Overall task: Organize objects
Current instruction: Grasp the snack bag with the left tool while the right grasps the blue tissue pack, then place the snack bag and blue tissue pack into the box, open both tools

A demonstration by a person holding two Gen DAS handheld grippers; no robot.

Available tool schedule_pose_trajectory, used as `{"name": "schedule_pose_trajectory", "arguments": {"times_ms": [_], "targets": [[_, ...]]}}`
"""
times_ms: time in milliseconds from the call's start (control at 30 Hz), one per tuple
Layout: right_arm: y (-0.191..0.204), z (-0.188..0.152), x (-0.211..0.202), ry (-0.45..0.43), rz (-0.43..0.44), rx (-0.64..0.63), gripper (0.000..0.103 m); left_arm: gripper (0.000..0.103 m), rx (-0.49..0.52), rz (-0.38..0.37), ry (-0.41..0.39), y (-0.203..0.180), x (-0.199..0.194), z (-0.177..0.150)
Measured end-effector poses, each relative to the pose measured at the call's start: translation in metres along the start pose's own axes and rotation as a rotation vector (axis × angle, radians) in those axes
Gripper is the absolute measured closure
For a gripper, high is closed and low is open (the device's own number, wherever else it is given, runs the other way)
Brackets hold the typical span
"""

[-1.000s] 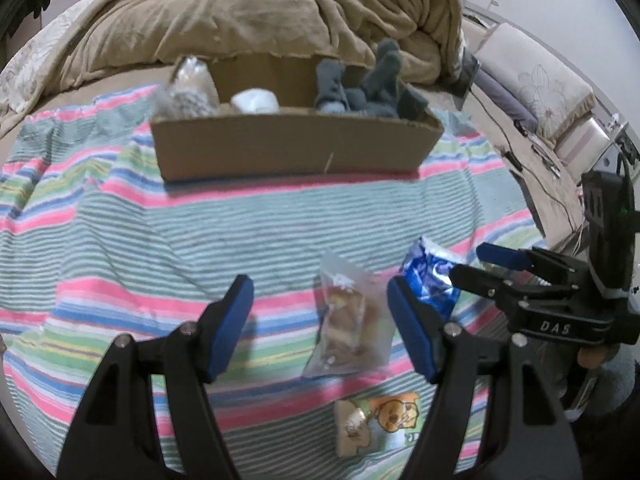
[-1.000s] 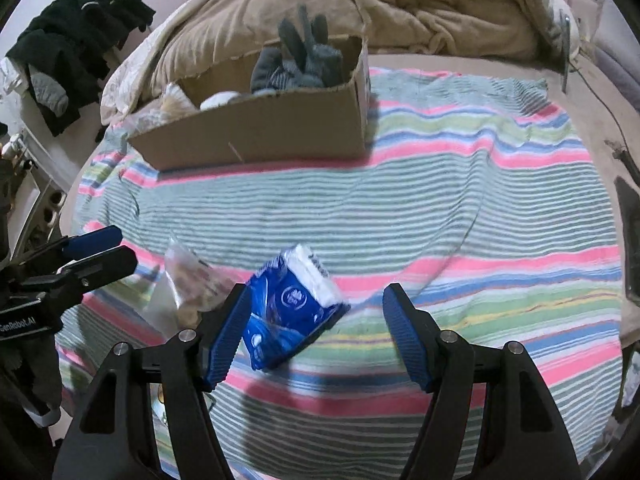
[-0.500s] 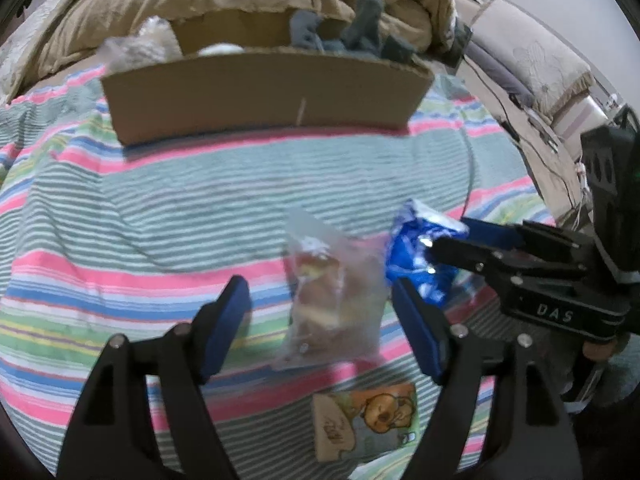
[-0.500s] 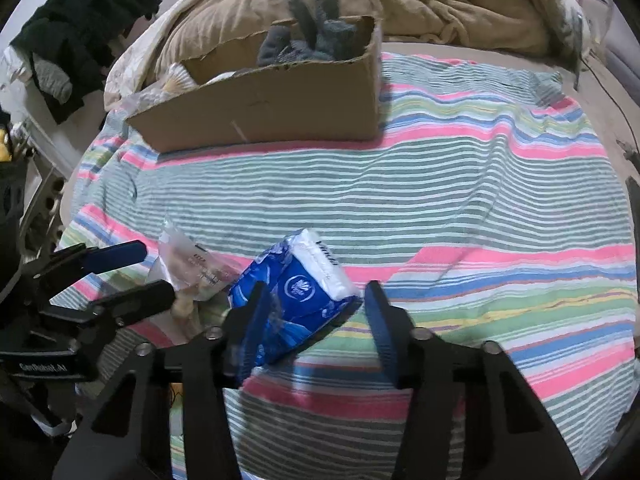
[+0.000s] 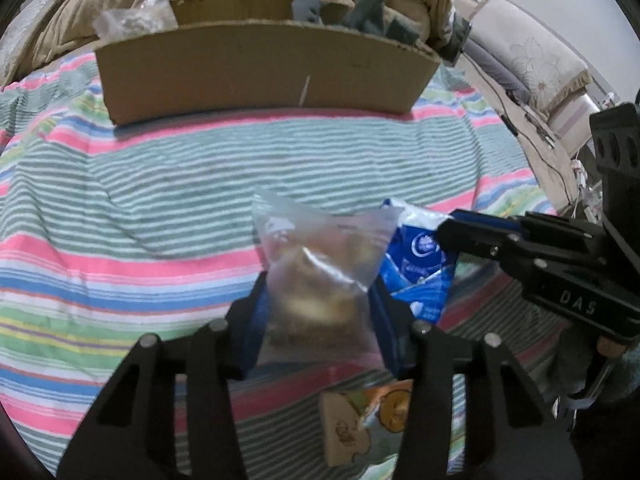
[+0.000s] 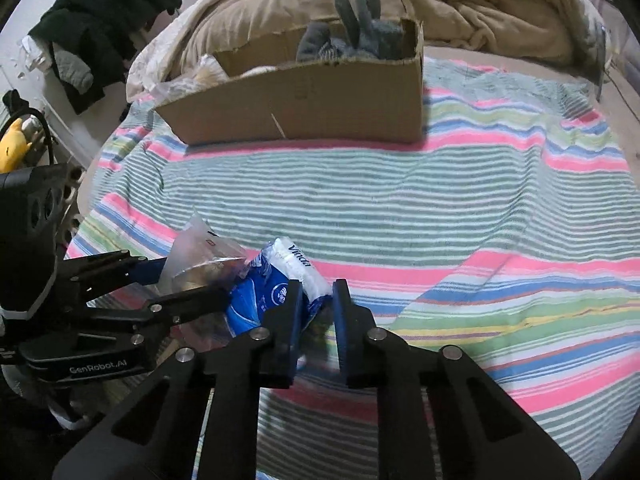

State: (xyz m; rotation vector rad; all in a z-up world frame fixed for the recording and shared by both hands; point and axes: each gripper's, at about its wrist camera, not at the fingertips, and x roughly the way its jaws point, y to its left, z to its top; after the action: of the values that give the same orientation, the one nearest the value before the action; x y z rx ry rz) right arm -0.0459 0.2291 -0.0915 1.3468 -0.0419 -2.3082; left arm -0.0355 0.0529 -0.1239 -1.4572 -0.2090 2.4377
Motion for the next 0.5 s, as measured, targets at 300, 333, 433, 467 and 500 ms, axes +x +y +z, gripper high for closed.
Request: {"name": "schedule_pose_trajectory", "arguments": {"times_ms": [300, 333, 433, 467, 500], "targets": [[0.006, 0.022, -0.030, -0.081, -0.022, -0.034, 0.091, 0.056, -0.037, -0.010, -0.087, 0.015, -0.035, 0.008], [0.007, 0.025, -0.033, -0.092, -0.024, -0.038, 0.091, 0.056, -0.042, -0.009, -0.094, 0.017, -0.038, 0.010], [0.009, 0.035, -0.042, -0.124, -0.028, -0.050, 0.091, 0.056, -0.050, -0.003, -0.122, 0.020, -0.049, 0.015], [0.010, 0.039, -0.045, -0.134, -0.030, -0.057, 0.091, 0.056, -0.055, -0.003, -0.131, 0.022, -0.053, 0.016], [0.011, 0.044, -0.048, -0.144, -0.033, -0.065, 0.091, 0.056, -0.058, -0.003, -0.139, 0.023, -0.055, 0.019]]}}
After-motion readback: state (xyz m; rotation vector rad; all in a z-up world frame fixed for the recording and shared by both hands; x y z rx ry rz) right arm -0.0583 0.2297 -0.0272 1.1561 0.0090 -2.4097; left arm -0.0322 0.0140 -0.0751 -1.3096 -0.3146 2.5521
